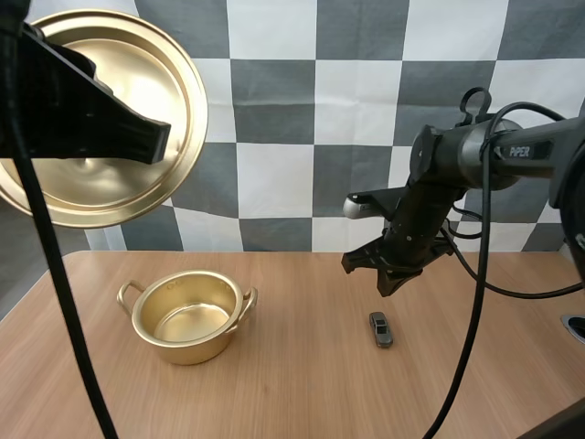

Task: Open the pot, put the car inside, and close it

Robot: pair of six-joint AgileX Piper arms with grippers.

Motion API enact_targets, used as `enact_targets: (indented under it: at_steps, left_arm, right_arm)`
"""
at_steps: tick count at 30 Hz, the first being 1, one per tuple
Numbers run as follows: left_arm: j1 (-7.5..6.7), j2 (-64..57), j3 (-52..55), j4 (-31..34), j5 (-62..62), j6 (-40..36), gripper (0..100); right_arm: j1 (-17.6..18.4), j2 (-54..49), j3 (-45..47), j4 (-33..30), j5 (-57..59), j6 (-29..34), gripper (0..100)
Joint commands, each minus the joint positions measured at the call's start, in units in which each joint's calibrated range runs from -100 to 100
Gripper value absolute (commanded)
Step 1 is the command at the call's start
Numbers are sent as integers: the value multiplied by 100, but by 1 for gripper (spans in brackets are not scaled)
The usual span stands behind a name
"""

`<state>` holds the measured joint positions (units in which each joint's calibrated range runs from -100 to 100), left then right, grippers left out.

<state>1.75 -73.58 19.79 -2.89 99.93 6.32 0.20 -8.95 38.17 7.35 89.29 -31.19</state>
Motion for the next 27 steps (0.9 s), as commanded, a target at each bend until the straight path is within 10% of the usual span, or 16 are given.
enact_targets:
  at_steps: [1,4,10,13,27]
  left_arm:
    - [2,-1,4,-10,7,6,0]
    - [2,-1,4,-25,7,6,0]
    - [2,-1,4,-49,7,6,0]
    - [2,-1,4,-65,7,6,0]
    - [2,-1,4,-108,7,14,0]
  right_arm:
    - [6,139,6,6,428,-155,0]
    - [6,347,6,-83,677,-332,5]
    - [6,393,6,-292,448,-466,81]
    - [6,393,6,-257,232,-503,98]
    - [6,393,6,-313,-435,-295,100]
